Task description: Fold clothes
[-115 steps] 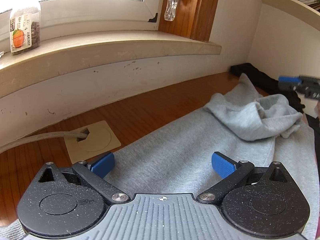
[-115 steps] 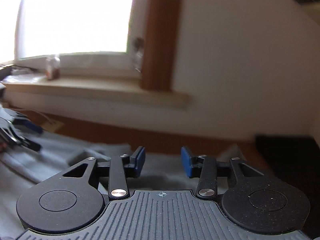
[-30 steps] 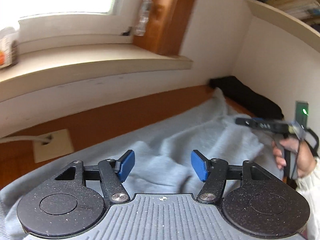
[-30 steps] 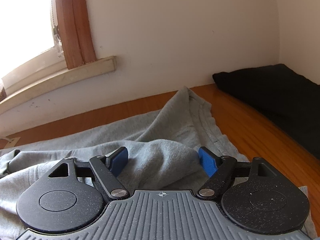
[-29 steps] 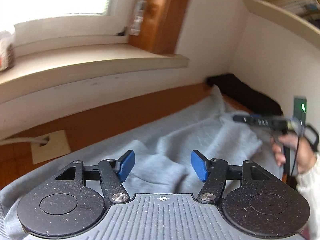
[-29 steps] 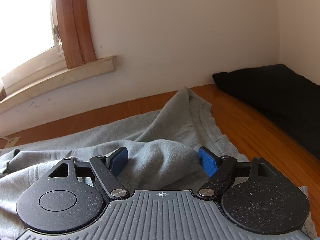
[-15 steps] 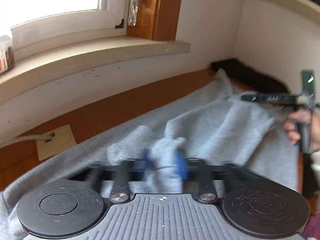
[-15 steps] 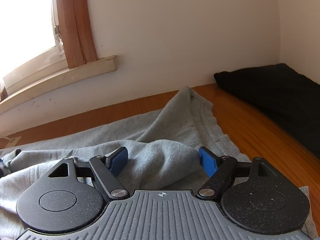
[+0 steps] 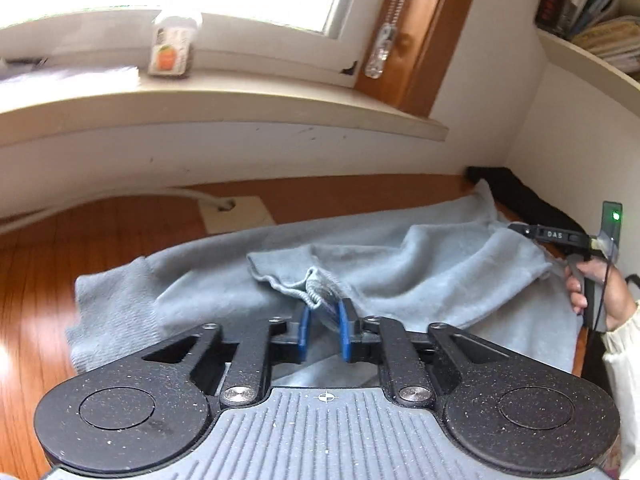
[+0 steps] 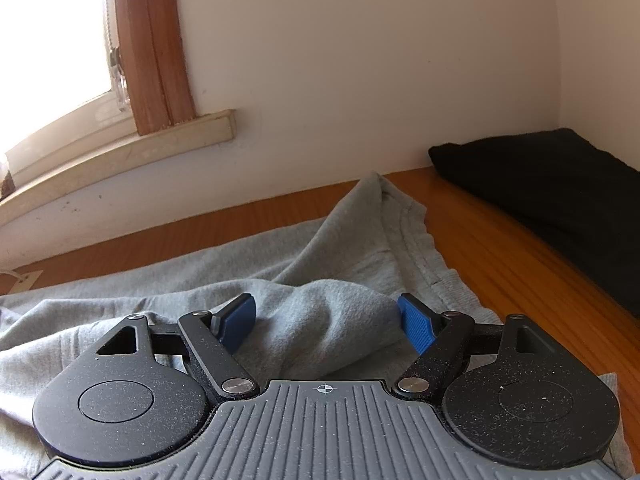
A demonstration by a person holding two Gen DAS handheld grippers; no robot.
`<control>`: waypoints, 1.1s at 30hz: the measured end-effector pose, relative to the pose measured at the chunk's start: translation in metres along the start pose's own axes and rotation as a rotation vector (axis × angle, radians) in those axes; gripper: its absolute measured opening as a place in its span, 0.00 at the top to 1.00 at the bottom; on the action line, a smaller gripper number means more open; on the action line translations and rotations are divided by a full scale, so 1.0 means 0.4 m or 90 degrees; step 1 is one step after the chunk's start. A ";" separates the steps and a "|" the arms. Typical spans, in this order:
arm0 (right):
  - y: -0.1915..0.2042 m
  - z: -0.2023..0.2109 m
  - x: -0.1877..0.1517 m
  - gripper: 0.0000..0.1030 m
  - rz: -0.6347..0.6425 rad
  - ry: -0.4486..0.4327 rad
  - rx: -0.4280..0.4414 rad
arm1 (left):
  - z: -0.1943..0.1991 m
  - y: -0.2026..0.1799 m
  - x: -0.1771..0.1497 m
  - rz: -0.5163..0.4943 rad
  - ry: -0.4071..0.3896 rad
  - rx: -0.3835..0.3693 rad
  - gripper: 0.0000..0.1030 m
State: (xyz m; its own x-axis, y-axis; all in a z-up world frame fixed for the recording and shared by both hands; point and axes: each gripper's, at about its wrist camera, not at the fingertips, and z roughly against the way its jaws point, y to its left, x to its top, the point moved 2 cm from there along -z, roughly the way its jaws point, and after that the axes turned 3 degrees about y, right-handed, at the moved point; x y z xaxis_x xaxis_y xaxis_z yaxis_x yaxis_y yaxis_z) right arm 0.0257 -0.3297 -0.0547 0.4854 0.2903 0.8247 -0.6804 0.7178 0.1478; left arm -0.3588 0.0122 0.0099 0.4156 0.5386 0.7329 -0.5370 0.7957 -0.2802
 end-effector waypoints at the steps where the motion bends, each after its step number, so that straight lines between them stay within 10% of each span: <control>1: 0.000 0.000 0.000 0.25 0.000 0.000 -0.001 | -0.001 0.005 0.004 0.006 0.001 -0.004 0.63; 3: 0.000 0.001 0.000 0.25 -0.001 -0.001 -0.002 | -0.016 0.013 0.017 0.022 0.002 -0.013 0.48; 11: 0.002 0.000 -0.001 0.25 -0.005 -0.001 -0.003 | -0.113 0.036 0.054 0.089 0.039 -0.046 0.38; 18: -0.008 0.002 -0.001 0.25 -0.024 -0.004 0.008 | -0.082 0.028 0.043 0.061 0.015 -0.038 0.89; 26: -0.031 0.014 0.003 0.25 -0.065 -0.018 0.028 | 0.137 0.061 0.063 0.067 -0.096 -0.021 0.91; 33: -0.026 0.013 0.006 0.25 -0.064 -0.016 0.031 | 0.104 0.149 -0.013 0.093 -0.012 0.035 0.89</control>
State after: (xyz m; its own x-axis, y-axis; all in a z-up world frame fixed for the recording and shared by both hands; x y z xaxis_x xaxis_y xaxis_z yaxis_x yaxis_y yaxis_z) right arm 0.0311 -0.3399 -0.0515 0.5387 0.2023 0.8178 -0.6551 0.7109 0.2556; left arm -0.4235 0.0452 0.0152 0.3172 0.6416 0.6984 -0.6299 0.6931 -0.3506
